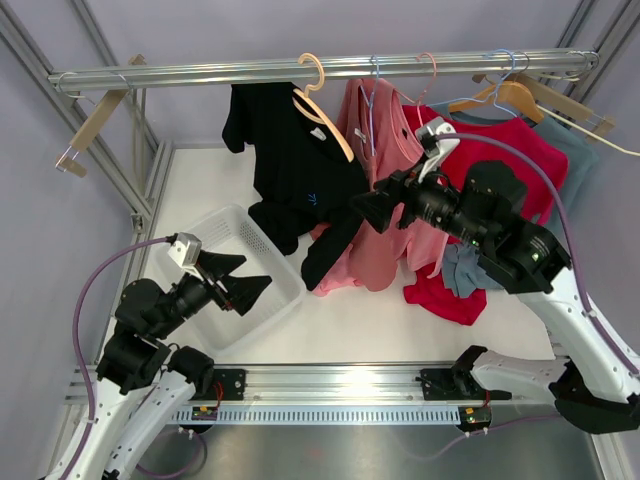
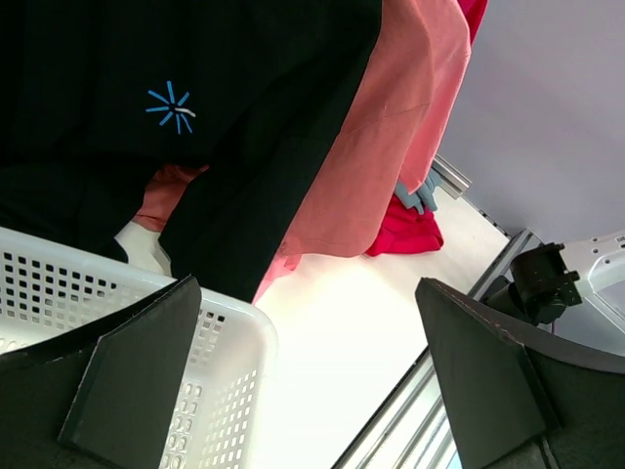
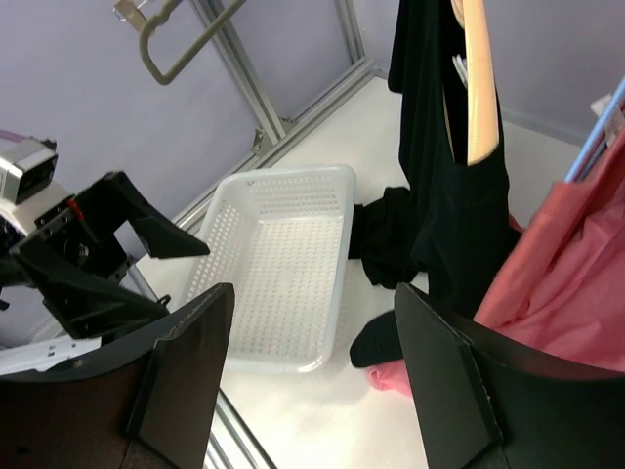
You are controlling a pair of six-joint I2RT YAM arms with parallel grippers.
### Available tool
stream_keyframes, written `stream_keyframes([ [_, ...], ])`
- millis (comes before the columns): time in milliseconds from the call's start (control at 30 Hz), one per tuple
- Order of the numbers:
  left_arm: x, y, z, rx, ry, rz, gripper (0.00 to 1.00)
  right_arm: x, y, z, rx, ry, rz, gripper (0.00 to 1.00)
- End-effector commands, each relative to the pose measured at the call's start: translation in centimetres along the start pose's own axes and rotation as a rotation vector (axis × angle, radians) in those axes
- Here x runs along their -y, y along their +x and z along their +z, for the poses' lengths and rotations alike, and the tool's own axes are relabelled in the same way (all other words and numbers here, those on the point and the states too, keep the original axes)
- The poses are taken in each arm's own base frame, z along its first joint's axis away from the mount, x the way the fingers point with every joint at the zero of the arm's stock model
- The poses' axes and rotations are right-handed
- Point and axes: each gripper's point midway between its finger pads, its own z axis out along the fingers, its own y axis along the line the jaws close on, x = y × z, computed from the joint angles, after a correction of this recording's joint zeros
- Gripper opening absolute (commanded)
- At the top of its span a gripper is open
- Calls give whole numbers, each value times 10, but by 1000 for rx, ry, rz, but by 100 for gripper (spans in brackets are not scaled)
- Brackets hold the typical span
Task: Remove the t-shirt from the hanger
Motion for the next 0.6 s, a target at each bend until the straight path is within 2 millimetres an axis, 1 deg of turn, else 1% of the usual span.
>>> stream_keyframes([
  [0,14,-20,-6,57,51,46,99,-8,-22,5,31,-20,-60,74],
  [33,15,-19,-6,56,57,47,99,-1,-14,26,-7,-5,-75,71],
  [67,16,-19,-6,54,63,48,99,-2,-25,30,13,0,-87,70],
  [100,17,-18,-6,48,69,46,99,-1,-28,35,14,4,-97,70],
  [133,21,-18,-7,43,88,46,99,4,-24,51,-12,13,-116,69],
  [167,22,-17,-7,41,93,45,99,2,-38,54,17,18,-128,68],
  [200,21,-17,-6,41,91,43,99,4,-41,60,19,28,-135,68],
  [233,21,-16,-6,40,92,41,99,10,-36,77,-4,40,-150,68],
  [267,22,-17,-6,40,96,41,99,8,-50,80,24,40,-163,68],
  [300,22,-17,-7,41,98,41,99,9,-52,87,23,45,-174,69],
  [333,22,-17,-7,43,97,42,99,11,-61,101,32,54,-191,69],
  [400,21,-17,-7,46,93,42,99,21,-64,113,19,104,-211,70],
  [433,21,-17,-7,47,90,42,99,31,-54,131,-13,129,-225,70],
  [467,20,-16,-6,41,89,40,99,36,-68,132,13,170,-251,70],
  [500,20,-16,-6,41,89,40,99,40,-69,136,10,180,-264,70],
  [533,21,-15,-6,36,94,37,99,44,-70,148,9,185,-265,70],
  [567,20,-14,-4,30,93,34,99,49,-68,151,-3,197,-264,70],
])
